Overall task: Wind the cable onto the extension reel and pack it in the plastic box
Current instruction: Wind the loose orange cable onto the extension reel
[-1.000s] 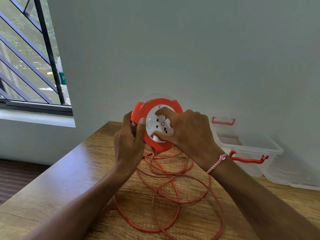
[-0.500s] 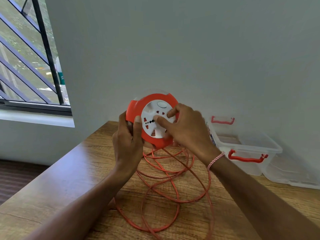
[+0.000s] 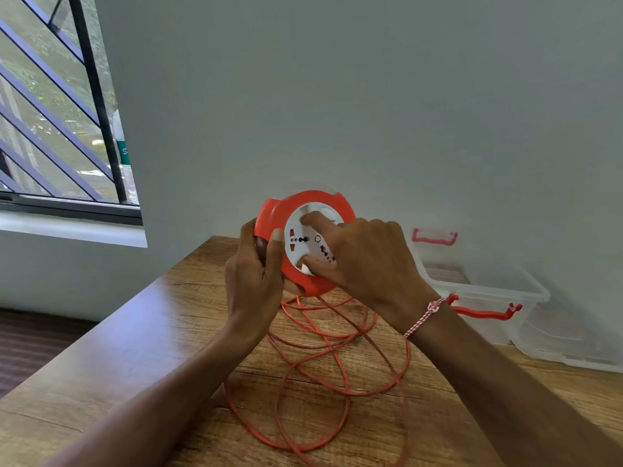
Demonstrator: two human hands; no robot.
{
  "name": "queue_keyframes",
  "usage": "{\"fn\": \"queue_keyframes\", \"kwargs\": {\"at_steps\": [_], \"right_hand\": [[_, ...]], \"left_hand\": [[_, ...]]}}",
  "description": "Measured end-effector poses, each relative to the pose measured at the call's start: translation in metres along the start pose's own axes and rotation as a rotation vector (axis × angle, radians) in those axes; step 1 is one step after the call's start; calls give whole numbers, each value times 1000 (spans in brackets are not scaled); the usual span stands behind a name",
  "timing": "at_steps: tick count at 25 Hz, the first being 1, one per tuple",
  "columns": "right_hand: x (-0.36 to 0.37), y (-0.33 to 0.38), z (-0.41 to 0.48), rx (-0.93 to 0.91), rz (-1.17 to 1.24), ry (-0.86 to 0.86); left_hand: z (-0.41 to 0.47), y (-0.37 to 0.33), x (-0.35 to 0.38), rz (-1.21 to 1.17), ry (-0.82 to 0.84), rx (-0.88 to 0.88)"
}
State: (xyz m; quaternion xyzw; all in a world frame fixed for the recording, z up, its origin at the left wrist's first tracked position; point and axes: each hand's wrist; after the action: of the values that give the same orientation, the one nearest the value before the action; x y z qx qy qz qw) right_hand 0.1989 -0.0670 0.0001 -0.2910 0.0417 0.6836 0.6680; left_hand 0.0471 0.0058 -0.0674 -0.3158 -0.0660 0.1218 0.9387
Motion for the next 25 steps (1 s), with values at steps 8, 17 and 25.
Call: {"fn": "queue_keyframes", "kwargs": {"at_steps": [8,17,25], "right_hand": [[5,18,4,1134,1073,146],[-20,-26,16,35,68,82],[-3,-6,0,-66,-46,-32]], "left_hand": [[-4,1,2,42,3,47],[5,4,0,-7,-42,-96],[1,1,1,-71,80,-38]]}}
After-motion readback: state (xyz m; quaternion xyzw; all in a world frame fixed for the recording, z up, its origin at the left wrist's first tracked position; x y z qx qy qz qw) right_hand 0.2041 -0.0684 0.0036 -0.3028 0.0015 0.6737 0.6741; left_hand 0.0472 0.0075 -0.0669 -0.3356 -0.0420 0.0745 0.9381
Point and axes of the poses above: each hand's wrist, its own z-axis towards the middle knuckle, its own x-axis out of the palm, y = z × x, and after that the axes turned 6 degrees about -y, right-handed
